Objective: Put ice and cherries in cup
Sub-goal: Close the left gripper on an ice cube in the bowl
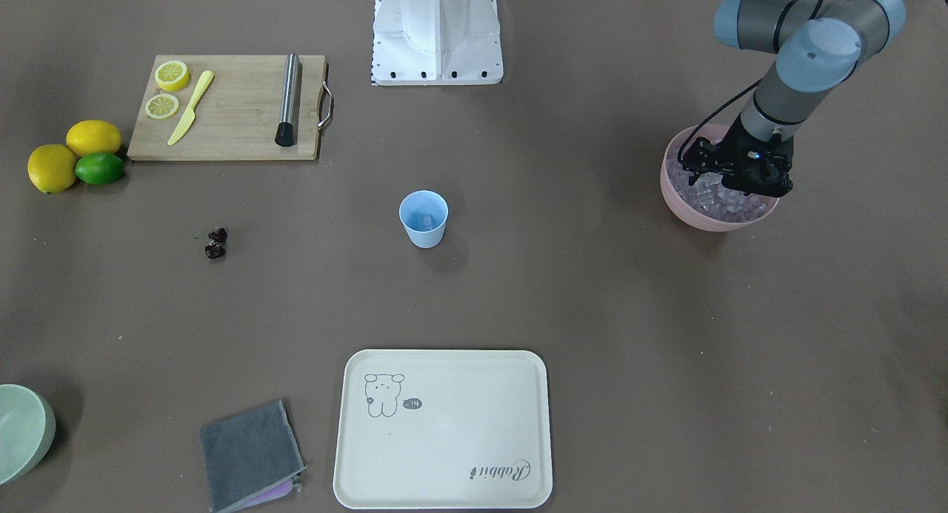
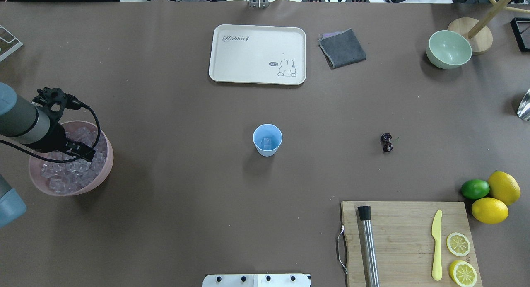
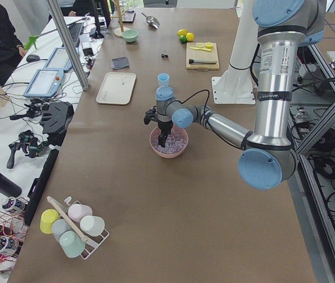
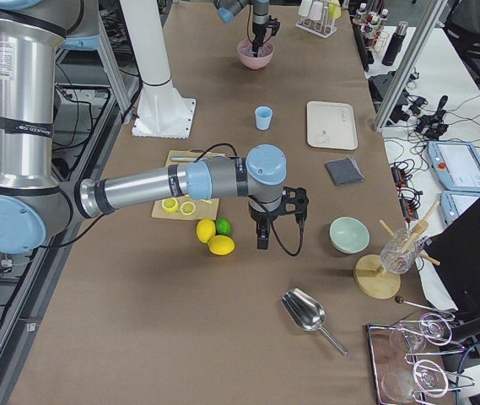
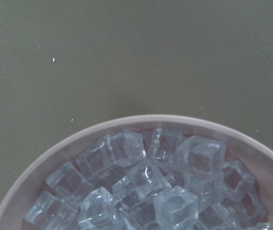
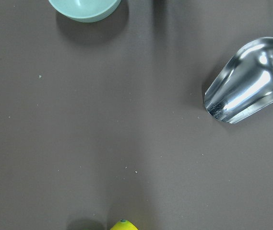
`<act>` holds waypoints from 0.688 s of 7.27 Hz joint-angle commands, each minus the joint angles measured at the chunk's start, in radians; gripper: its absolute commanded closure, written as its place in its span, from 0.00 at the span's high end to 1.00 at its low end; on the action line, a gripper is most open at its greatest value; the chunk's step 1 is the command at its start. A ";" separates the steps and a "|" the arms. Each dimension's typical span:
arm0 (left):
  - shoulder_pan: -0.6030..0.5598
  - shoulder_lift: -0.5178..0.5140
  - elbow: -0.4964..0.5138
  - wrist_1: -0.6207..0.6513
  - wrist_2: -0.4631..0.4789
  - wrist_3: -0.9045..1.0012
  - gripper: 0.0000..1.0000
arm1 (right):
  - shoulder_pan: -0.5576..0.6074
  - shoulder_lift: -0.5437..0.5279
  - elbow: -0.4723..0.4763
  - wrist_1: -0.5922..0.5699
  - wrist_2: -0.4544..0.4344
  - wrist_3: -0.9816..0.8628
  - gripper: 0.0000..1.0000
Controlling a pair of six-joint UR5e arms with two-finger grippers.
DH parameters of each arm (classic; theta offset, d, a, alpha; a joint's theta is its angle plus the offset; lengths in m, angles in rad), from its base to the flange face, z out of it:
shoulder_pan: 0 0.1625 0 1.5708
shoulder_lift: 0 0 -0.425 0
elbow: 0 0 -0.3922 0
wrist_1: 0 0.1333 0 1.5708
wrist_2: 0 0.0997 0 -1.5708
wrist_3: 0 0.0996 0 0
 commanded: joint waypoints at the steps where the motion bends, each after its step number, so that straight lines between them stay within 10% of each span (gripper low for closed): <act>1: 0.000 0.004 0.001 0.000 0.003 -0.001 0.97 | 0.000 0.000 0.000 0.000 0.000 0.000 1.00; 5: 0.006 -0.007 0.005 0.002 0.001 -0.001 0.97 | 0.001 -0.006 0.000 0.000 -0.002 0.000 1.00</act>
